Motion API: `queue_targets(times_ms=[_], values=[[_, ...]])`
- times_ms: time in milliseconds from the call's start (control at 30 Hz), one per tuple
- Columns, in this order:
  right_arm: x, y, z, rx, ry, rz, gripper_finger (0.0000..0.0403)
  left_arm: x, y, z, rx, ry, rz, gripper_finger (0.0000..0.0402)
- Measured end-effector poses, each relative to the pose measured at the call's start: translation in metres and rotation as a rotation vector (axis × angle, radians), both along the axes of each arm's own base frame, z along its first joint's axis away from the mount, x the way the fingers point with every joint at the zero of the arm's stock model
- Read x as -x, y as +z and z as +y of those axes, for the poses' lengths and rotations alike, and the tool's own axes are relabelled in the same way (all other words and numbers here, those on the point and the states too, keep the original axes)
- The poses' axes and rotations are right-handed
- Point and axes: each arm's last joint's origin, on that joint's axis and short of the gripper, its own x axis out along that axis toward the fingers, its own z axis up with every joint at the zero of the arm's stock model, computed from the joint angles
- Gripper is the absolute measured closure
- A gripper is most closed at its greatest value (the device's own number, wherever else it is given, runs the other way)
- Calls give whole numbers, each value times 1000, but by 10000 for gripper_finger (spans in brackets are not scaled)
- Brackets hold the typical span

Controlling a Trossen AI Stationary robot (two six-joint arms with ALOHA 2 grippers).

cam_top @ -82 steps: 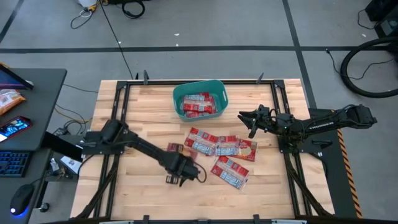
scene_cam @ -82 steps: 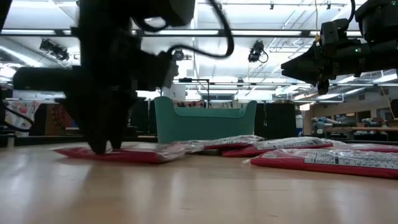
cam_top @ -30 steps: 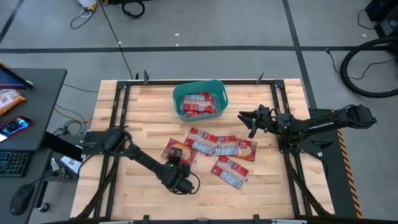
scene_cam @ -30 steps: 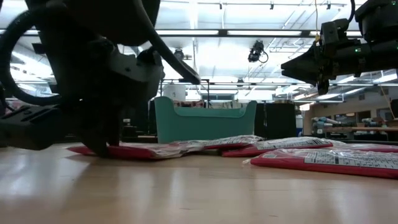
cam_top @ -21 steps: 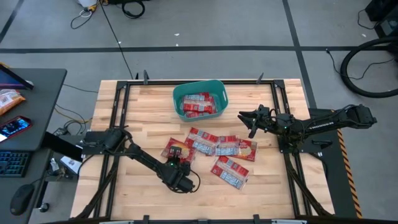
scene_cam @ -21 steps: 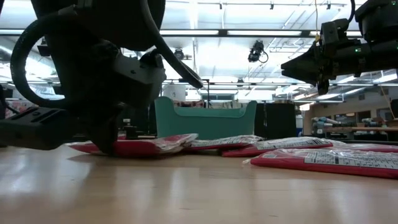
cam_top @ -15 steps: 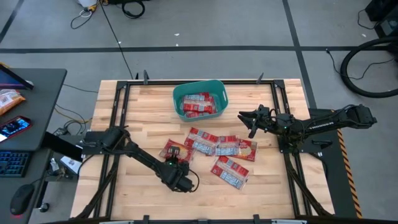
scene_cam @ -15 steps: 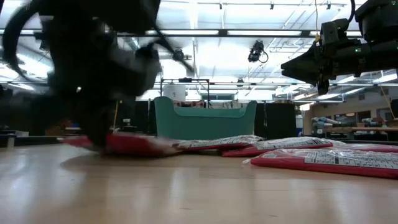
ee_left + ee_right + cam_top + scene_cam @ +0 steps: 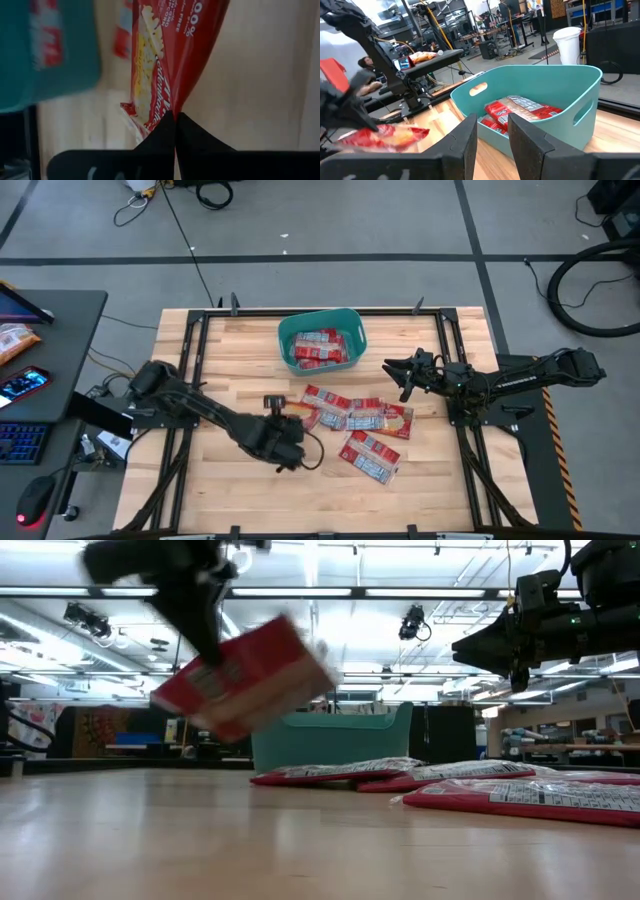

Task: Sort popcorn bags into baskets
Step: Put the red popcorn bag into the blue bin

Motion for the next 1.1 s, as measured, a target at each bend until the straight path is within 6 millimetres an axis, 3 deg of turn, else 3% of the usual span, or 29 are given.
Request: queue_targets(times_ms=[167, 300, 567, 867, 1100], values=[[0, 0, 0, 0, 0, 1, 288, -7, 25, 12, -52, -7, -180, 401], [0, 0, 0, 0, 0, 0, 288, -20, 34, 26, -134, -10, -275, 401], [0, 0, 0, 0, 0, 0, 288, -46, 42, 75, -209, 31, -346, 399], [0, 0, 0, 0, 0, 0, 288, -58, 31, 149, -177, 164, -285, 397], [0, 0, 0, 0, 0, 1, 288, -64, 11, 194, -139, 225, -225, 396]])
